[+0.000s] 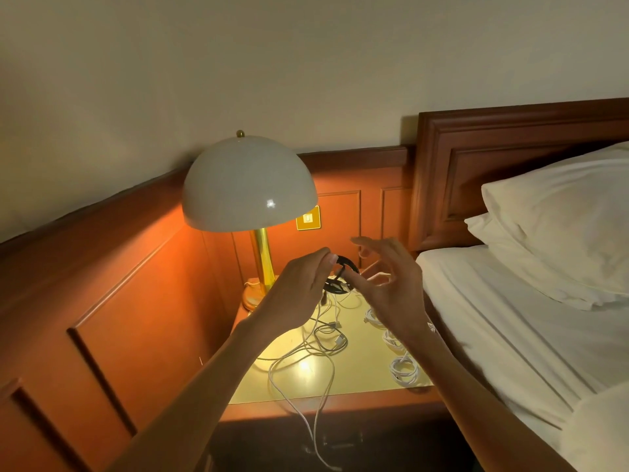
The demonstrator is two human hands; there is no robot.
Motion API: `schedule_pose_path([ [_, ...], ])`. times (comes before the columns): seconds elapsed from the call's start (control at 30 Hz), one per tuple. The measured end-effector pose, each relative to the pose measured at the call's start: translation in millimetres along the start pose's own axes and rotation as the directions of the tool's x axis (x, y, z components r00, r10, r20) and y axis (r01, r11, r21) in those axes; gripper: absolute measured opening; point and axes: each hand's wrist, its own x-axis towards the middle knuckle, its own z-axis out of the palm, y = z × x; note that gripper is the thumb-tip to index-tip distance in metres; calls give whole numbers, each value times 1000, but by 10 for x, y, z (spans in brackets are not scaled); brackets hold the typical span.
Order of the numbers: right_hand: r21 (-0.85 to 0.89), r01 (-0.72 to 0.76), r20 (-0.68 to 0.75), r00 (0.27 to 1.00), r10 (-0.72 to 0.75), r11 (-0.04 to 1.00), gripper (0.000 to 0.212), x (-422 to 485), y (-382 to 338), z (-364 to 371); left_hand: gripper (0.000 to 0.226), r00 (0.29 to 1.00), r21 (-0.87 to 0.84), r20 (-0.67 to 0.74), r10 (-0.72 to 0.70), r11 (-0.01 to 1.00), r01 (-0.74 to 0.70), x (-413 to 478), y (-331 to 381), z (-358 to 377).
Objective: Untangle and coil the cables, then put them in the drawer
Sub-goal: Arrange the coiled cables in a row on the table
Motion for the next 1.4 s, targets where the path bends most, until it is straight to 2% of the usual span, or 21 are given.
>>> schedule_pose_path([
  [0.07, -66, 273, -45, 960, -276, 960, 28, -57, 27, 49, 32, 1000, -51, -7, 14, 999, -15, 5, -3, -6],
  [0.13, 7, 275, -101, 957, -273, 962, 20, -81, -41, 73, 35, 999, -91, -13, 37, 995, -38, 14, 7, -27],
  [0.23, 290, -49, -132, 987, 90, 956, 15, -101, -254, 148, 31, 999, -90, -8, 50, 995, -50, 39, 54, -89],
  [0.27, 427, -185, -101, 963, 250, 885, 15, -95, -321, 177, 30, 998, -76, -7, 57, 995, -58, 51, 63, -104],
  [0.33, 670, -371, 7, 869, 495, 643, 16, -74, -423, 217, 31, 998, -27, -1, 59, 998, -59, 78, 82, -127],
  [0.43, 812, -472, 143, 733, 665, 345, 15, -51, -465, 245, 39, 999, 74, 18, 31, 997, -32, 110, 60, -131],
  [0.53, 827, -513, 243, 693, 678, 228, 7, -37, -448, 238, 38, 999, 74, 39, -25, 997, 22, 105, 19, -145],
  [0.57, 829, -498, 217, 704, 676, 253, 7, -30, -462, 225, 36, 998, 41, 50, -37, 999, 35, 92, 19, -153],
  [0.6, 805, -458, 116, 745, 657, 377, 8, -34, -451, 199, 34, 997, -10, 59, -52, 999, 53, 78, 24, -167],
  [0.63, 689, -386, -58, 814, 579, 613, 8, -33, -415, 160, 32, 995, -77, 68, -77, 994, 82, 62, 34, -184],
  [0.67, 467, -281, -221, 881, 418, 838, 10, -28, -347, 117, 32, 991, -135, 79, -106, 984, 116, 50, 27, -197],
  [0.7, 233, -177, -273, 932, 239, 956, 13, -27, -262, 67, 33, 988, -168, 91, -127, 976, 141, 42, 13, -210],
  [0.73, 108, -115, -243, 960, 139, 987, 16, -16, -195, 15, 35, 984, -186, 103, -144, 969, 161, 38, -10, -219],
  [0.9, 37, 18, 23, 1000, -19, 999, 18, 20, -41, -227, 38, 959, -498, 134, -251, 819, 284, -17, -47, -199],
  [1.0, 5, -108, 20, 994, 108, 994, 15, -12, -38, -257, 34, 969, -522, 85, -231, 818, 241, -48, 29, -155],
  [1.1, -249, -12, -15, 1000, 8, 968, 15, -89, -37, -177, 27, 975, -519, 35, -219, 830, 205, -83, 135, -94],
  [1.17, -287, -5, -46, 999, -9, 958, 14, -95, -24, -117, 31, 984, -463, 11, -180, 871, 164, -100, 161, -36],
  [1.2, -225, -76, -58, 996, 64, 971, 14, -93, -33, -89, 34, 988, -433, -1, -156, 890, 140, -100, 148, 2],
  [1.27, 48, -343, -4, 939, 344, 938, 15, -84, -66, -41, 36, 993, -370, -32, -110, 925, 91, -92, 121, 54],
  [1.33, 360, -559, 175, 827, 535, 747, 17, -81, -101, 2, 34, 996, -287, -59, -65, 957, 45, -69, 99, 70],
  [1.4, 503, -652, 327, 752, 573, 568, 19, -104, -85, 15, 31, 997, -206, -75, -32, 978, 16, -57, 79, 62],
])
